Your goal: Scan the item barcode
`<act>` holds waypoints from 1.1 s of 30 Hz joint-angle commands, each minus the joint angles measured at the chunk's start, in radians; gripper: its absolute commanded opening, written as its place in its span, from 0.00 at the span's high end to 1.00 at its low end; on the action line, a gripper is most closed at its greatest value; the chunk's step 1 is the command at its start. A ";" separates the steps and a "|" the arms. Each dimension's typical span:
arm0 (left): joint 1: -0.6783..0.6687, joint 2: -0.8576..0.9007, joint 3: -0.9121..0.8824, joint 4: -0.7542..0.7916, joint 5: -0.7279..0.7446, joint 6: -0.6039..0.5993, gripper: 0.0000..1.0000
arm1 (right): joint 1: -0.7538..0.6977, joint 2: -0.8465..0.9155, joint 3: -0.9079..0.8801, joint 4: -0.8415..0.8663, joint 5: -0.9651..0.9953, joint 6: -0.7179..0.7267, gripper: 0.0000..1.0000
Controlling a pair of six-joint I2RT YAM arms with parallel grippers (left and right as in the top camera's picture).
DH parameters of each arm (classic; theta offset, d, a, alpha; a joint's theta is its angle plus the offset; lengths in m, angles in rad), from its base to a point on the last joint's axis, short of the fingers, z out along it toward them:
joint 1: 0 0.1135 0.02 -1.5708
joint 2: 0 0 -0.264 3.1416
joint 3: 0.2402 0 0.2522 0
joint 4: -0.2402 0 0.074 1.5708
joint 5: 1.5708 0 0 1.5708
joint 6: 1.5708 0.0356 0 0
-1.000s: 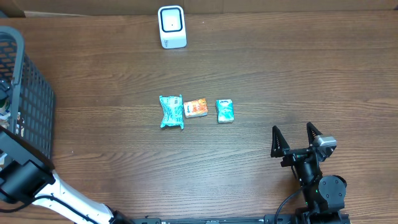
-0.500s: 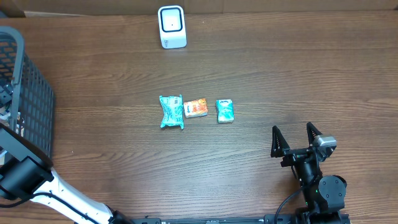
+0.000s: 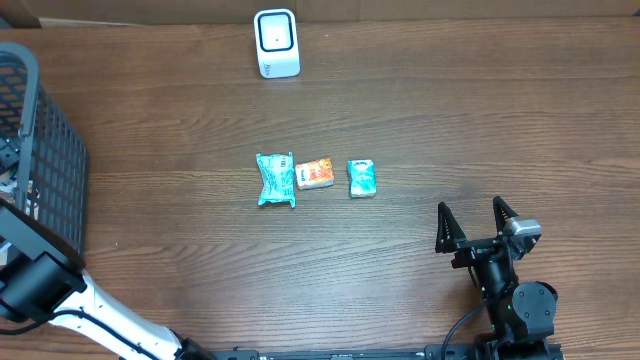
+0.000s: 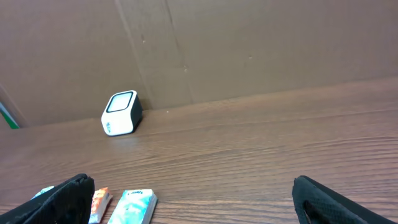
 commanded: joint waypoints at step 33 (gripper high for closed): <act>-0.317 -0.891 0.002 -0.265 0.243 -0.303 0.43 | 0.006 -0.009 -0.011 0.007 0.006 -0.004 0.00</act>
